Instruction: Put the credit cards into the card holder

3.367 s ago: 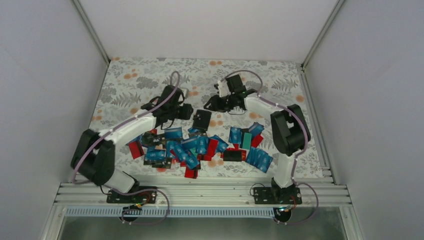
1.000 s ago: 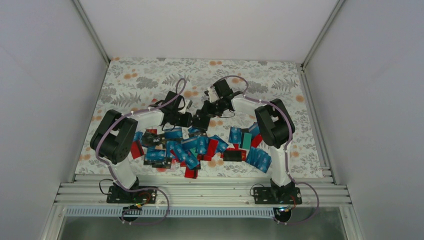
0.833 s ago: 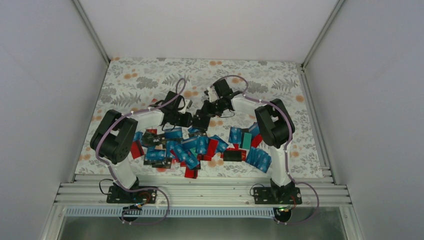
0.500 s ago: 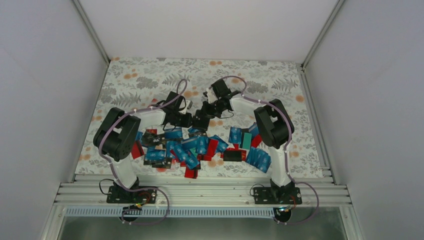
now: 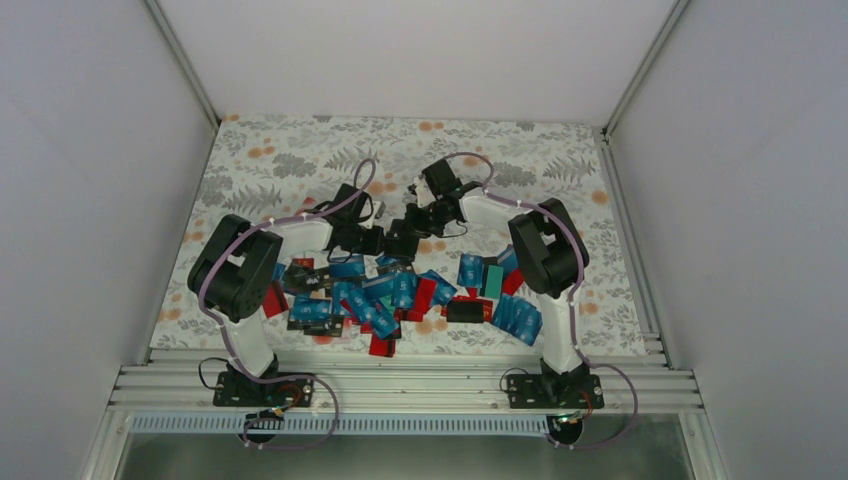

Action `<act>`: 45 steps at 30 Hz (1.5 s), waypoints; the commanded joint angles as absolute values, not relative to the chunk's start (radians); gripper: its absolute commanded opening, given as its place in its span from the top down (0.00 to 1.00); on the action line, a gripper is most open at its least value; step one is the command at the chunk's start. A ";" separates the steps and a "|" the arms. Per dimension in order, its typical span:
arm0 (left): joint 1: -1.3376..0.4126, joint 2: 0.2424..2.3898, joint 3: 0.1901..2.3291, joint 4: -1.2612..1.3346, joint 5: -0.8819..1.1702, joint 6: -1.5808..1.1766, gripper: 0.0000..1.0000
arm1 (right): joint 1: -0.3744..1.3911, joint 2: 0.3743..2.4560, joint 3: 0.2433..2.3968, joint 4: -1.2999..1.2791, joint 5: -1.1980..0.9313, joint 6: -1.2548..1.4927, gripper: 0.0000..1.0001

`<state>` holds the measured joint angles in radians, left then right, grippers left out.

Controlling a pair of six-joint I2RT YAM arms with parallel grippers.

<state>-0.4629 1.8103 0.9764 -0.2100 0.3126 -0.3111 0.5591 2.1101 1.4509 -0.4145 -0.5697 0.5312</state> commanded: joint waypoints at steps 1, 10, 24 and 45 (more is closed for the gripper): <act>-0.468 1.819 0.997 -0.207 0.289 -0.321 0.81 | 0.571 2.052 1.438 -0.440 -0.552 0.538 0.96; -0.469 1.820 0.999 -0.213 0.286 -0.321 0.81 | 0.571 2.052 1.429 -0.430 -0.552 0.538 0.96; -0.474 1.817 0.999 -0.215 0.282 -0.322 0.82 | 0.572 2.089 1.409 -0.411 -0.532 0.536 0.96; -0.477 1.815 0.996 -0.220 0.281 -0.321 0.83 | 0.571 2.130 1.397 -0.389 -0.507 0.538 0.96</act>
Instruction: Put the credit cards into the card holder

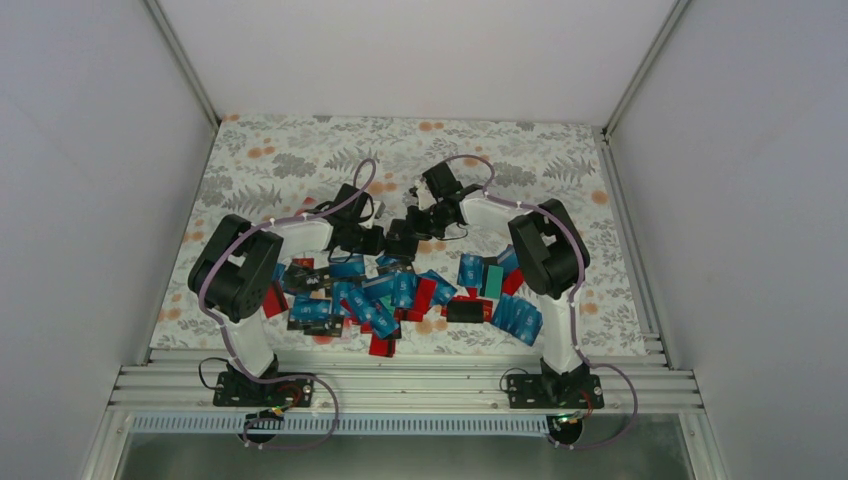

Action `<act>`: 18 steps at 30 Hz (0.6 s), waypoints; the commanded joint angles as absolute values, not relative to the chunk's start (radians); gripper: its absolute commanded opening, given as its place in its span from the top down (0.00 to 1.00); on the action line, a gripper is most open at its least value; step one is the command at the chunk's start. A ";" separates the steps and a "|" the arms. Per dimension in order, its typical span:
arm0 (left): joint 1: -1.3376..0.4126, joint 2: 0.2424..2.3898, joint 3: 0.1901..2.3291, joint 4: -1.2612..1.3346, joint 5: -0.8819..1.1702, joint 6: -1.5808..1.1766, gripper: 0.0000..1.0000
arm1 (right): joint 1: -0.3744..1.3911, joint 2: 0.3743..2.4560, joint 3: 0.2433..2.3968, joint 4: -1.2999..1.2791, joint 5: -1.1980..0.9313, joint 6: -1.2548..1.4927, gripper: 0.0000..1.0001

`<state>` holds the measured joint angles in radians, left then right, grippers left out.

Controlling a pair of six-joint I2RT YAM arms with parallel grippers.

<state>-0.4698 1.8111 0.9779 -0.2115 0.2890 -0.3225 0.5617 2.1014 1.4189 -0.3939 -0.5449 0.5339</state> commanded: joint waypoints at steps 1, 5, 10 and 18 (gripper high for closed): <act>-0.477 1.815 0.996 -0.222 0.282 -0.321 0.83 | 0.572 2.130 1.396 -0.390 -0.502 0.538 0.96; -0.477 1.805 0.997 -0.222 0.281 -0.318 0.83 | 0.571 2.138 1.394 -0.391 -0.481 0.538 0.96; -0.477 1.805 1.002 -0.226 0.281 -0.313 0.83 | 0.569 2.149 1.409 -0.389 -0.466 0.543 0.96; -0.480 1.806 1.001 -0.230 0.282 -0.311 0.83 | 0.569 2.162 1.428 -0.392 -0.457 0.545 0.96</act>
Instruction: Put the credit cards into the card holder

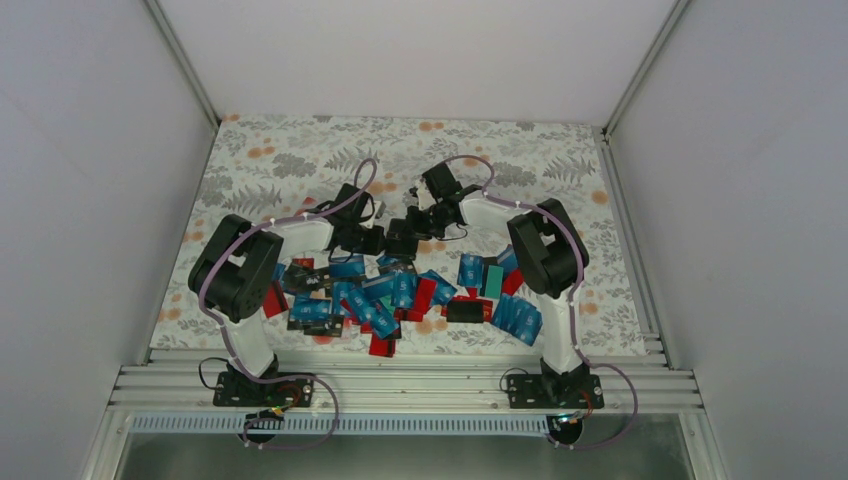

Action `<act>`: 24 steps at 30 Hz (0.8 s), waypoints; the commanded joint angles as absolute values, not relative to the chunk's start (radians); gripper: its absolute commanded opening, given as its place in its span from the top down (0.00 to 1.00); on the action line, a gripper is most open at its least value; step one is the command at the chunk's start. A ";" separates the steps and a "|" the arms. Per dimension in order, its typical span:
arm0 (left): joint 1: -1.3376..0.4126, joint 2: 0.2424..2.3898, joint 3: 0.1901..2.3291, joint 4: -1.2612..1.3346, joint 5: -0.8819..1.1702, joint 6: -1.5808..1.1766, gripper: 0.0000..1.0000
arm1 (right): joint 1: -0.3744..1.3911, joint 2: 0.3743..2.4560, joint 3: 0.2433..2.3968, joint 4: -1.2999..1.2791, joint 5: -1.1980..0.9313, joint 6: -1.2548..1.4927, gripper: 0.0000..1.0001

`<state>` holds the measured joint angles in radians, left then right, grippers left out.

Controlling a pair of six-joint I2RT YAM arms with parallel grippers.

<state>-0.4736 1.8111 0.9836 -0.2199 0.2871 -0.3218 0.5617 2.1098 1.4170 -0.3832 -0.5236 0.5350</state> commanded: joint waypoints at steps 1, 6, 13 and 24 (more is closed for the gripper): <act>-0.481 1.807 1.002 -0.229 0.282 -0.311 0.83 | 0.569 2.164 1.430 -0.392 -0.458 0.544 0.96; -0.486 1.812 1.003 -0.231 0.284 -0.310 0.83 | 0.568 2.165 1.447 -0.404 -0.442 0.542 0.96; -0.489 1.788 1.000 -0.239 0.282 -0.307 0.83 | 0.568 2.197 1.445 -0.415 -0.447 0.528 0.96; -0.489 1.717 1.085 -0.329 0.258 -0.296 0.76 | 0.568 2.211 1.398 -0.408 -0.449 0.494 0.96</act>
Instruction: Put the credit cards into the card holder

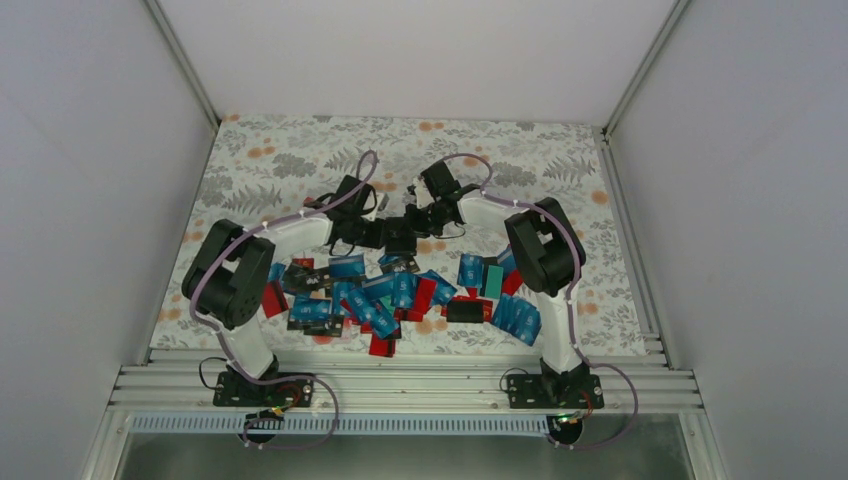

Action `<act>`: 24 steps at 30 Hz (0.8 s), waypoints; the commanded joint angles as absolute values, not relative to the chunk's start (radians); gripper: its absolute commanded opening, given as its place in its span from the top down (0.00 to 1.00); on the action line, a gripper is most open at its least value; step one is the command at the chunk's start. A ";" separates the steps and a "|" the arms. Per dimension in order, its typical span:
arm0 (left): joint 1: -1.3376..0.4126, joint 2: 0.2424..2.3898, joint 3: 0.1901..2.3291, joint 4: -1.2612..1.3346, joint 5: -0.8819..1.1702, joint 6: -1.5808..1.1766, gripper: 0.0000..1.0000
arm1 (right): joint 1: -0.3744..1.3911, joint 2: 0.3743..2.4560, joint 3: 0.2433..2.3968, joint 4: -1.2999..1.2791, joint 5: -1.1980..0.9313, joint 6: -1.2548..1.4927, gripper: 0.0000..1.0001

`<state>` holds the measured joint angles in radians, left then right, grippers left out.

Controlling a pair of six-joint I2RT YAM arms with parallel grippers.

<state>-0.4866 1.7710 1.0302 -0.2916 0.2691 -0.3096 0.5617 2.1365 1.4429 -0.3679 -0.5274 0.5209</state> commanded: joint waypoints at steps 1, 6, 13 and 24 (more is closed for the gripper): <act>-0.489 1.713 1.098 -0.338 0.257 -0.294 0.73 | 0.568 2.209 1.396 -0.408 -0.451 0.493 0.96; -0.490 1.739 1.155 -0.377 0.226 -0.281 0.69 | 0.569 2.208 1.392 -0.405 -0.455 0.488 0.96; -0.489 1.838 1.200 -0.378 0.222 -0.269 0.69 | 0.568 2.198 1.381 -0.399 -0.460 0.485 0.96; -0.489 1.910 1.189 -0.380 0.195 -0.269 0.67 | 0.568 2.198 1.386 -0.400 -0.463 0.480 0.96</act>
